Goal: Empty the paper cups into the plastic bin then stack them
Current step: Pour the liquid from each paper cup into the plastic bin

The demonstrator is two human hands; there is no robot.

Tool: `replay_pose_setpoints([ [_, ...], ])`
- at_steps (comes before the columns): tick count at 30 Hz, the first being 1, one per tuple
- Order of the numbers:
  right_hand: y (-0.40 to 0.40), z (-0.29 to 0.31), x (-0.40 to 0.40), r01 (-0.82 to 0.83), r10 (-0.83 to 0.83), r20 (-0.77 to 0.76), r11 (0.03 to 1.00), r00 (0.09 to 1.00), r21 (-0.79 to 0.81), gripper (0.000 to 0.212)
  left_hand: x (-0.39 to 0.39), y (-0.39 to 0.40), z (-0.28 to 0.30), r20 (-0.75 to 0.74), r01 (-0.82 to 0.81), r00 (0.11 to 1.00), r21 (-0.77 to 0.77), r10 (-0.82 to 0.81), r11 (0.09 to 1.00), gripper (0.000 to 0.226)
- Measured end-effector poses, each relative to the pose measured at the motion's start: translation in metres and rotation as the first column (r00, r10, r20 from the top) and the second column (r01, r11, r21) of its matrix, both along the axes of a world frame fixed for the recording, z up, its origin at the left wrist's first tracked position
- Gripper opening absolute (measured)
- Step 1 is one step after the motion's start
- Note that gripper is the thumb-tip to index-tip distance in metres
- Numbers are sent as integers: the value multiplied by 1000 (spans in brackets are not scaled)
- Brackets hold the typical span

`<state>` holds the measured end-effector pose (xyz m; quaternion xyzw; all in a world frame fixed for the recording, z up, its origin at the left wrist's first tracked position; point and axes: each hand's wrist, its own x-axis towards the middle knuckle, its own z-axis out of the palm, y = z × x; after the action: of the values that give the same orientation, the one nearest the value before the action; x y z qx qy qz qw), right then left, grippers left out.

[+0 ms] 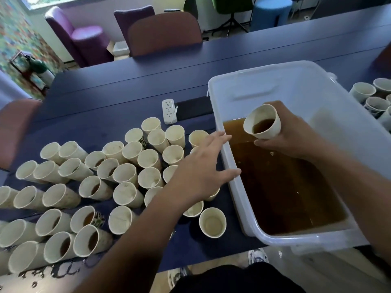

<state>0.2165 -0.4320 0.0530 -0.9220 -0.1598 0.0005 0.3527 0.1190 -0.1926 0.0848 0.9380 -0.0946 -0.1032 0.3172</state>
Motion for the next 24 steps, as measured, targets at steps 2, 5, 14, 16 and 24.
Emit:
replay_pose_setpoints([
  [2, -5, -9, 4, 2, -2, -14, 1000, 1000, -22, 76, 1, -1, -4, -63, 46, 997, 61, -42, 997, 88],
  [5, -11, -20, 9, 13, -18, -49, 995, 999, -96, 80, 1, 1, -8, -125, 72, 990, 93, -60, 993, 90],
  [14, -15, -34, 14, -7, -38, -162, 963, 986, -269, 82, 2, 1, -11, -166, 85, 984, 146, -60, 986, 89],
  [16, -16, -35, 15, -9, -47, -169, 948, 985, -317, 81, 3, 2, -12, -167, 79, 984, 141, -55, 987, 89],
  [24, -15, -33, 15, -53, -7, -135, 897, 991, -440, 78, 4, 3, -17, -182, 74, 982, 128, -50, 989, 89],
])
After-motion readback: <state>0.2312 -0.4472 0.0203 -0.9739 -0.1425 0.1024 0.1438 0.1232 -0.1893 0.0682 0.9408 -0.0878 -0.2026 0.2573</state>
